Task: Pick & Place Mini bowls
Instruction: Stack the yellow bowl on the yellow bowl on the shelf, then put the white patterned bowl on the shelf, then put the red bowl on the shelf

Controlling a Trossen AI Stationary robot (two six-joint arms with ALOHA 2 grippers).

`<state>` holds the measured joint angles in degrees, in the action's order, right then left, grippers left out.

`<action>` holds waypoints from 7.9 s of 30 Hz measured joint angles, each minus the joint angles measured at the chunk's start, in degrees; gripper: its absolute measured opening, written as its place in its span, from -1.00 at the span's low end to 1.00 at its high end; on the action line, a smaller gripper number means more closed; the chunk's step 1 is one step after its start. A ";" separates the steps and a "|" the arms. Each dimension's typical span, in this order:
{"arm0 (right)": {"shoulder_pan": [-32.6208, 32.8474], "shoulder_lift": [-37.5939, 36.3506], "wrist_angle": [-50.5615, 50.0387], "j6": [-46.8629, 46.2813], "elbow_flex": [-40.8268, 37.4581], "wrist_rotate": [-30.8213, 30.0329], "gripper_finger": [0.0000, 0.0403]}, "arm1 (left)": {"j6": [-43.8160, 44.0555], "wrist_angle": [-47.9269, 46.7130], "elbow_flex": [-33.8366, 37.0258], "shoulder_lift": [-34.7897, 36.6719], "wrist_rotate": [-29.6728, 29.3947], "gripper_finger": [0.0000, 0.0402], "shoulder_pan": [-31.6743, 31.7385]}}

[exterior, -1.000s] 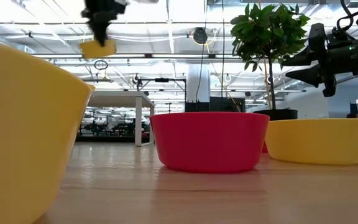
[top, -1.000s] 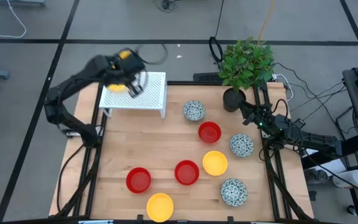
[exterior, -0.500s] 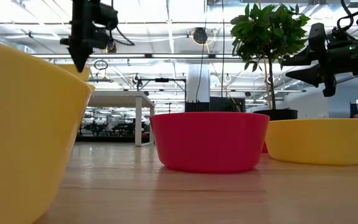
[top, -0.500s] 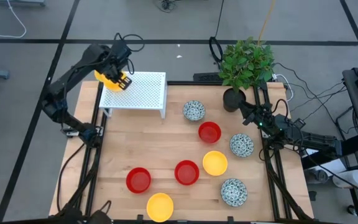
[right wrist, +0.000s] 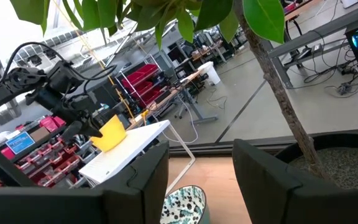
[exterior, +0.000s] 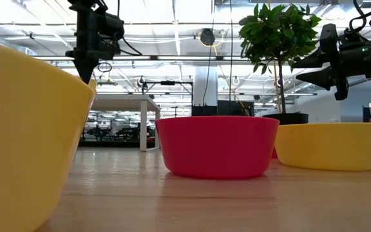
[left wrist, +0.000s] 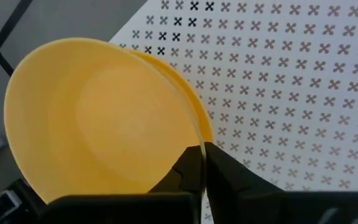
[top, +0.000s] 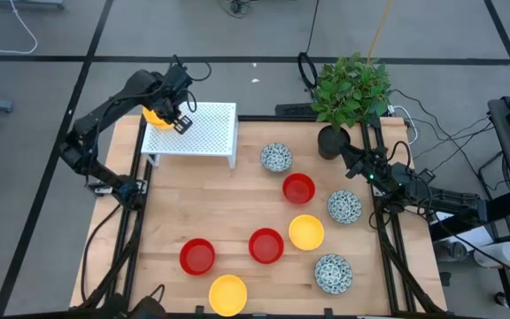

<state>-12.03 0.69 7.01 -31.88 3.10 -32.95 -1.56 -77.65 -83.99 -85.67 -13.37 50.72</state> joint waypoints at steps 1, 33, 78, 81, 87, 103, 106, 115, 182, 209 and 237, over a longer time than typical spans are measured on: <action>0.00 0.00 0.00 0.00 0.00 0.00 -0.18 | 0.90 -0.02 0.00 0.00 -0.06 -0.91 0.00; 0.01 0.00 0.00 0.00 0.00 0.00 -0.18 | 9.09 11.59 -10.71 0.57 16.84 -0.39 -23.79; 0.01 0.00 -0.01 0.00 0.01 0.00 -0.18 | -3.90 47.67 -10.64 -38.64 7.81 -0.09 -39.09; 0.00 0.00 -0.02 0.00 0.01 0.00 -0.18 | -4.19 47.38 -10.64 -38.99 7.81 -0.22 -38.97; 0.00 0.00 0.00 0.00 -0.01 0.00 -0.18 | -8.06 47.88 -10.64 -38.95 7.78 -0.78 -38.98; 0.02 0.02 -0.02 0.00 0.01 0.00 -0.18 | -7.96 47.04 -11.06 -29.48 8.77 -0.94 -42.50; 0.00 0.02 -0.01 0.00 0.01 0.00 -0.18 | -6.48 46.81 -11.06 -25.18 8.12 -0.95 -43.44; 0.00 0.09 1.85 0.00 0.01 -0.15 -0.18 | 3.35 33.18 -11.17 -11.47 2.78 -0.95 -45.00; 0.00 1.48 5.16 -0.43 0.01 -1.33 -0.18 | 21.83 -2.95 -11.25 -2.27 -0.99 -0.30 -34.22; 0.02 1.53 3.33 -1.72 0.00 0.35 -0.18 | 51.27 4.37 10.98 -2.29 25.44 0.02 -71.49; 0.02 1.62 3.40 -1.86 0.00 6.25 -0.18 | 70.42 38.52 35.89 -2.29 22.12 -0.94 -74.39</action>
<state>-12.01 2.31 10.40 -33.74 3.10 -26.70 68.86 -39.13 -48.10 -87.96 8.75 -23.67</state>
